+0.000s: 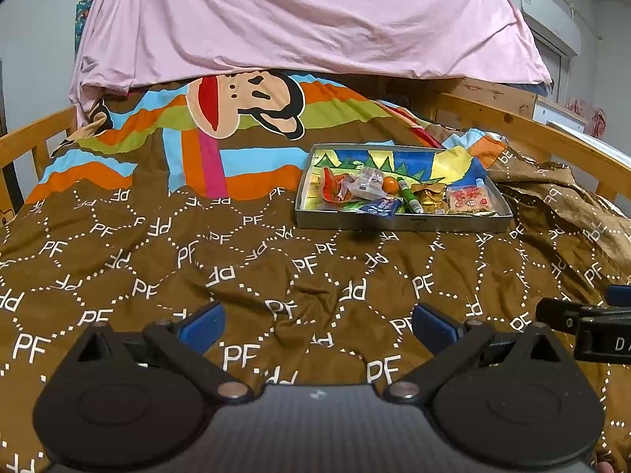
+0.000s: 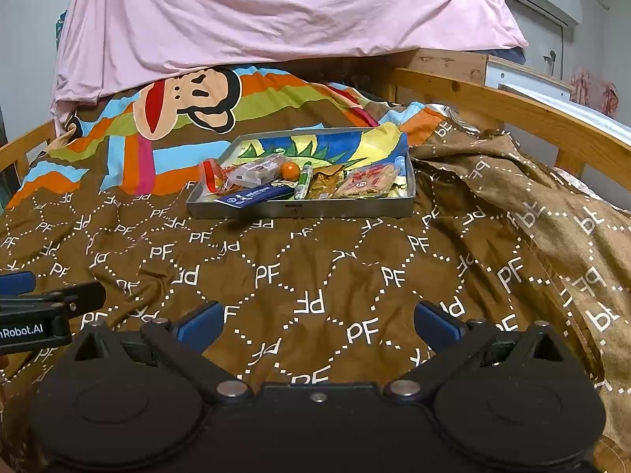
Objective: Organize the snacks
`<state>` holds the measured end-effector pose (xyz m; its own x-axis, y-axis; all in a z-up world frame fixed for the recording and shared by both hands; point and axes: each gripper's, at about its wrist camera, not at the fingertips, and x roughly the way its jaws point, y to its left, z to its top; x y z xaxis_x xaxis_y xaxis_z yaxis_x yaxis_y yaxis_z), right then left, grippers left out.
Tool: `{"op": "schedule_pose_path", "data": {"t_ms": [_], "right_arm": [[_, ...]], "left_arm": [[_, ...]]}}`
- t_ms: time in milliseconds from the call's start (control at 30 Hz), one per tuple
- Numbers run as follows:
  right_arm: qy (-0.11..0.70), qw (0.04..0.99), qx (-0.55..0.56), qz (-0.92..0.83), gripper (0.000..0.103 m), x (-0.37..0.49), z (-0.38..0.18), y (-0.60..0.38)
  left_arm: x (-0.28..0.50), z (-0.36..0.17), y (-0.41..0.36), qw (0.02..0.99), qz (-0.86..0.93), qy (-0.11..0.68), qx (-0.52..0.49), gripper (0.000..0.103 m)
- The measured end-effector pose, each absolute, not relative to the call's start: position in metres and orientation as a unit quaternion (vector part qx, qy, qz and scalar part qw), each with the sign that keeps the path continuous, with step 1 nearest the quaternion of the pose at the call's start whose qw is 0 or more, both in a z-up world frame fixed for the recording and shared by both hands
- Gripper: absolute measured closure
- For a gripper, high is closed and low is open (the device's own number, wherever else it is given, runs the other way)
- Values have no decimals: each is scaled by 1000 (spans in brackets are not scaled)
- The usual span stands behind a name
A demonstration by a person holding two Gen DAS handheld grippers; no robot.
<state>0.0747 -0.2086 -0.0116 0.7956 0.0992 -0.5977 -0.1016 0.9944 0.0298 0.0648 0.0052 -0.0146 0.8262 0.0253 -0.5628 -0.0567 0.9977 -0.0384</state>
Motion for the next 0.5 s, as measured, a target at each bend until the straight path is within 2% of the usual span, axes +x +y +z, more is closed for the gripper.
{"op": "schedule_pose_path", "data": {"t_ms": [500], "right_arm": [[317,947,-5,55,1,74,-13,-208]], "left_arm": [[65,-14,5,955,22,293,-27,0]]}}
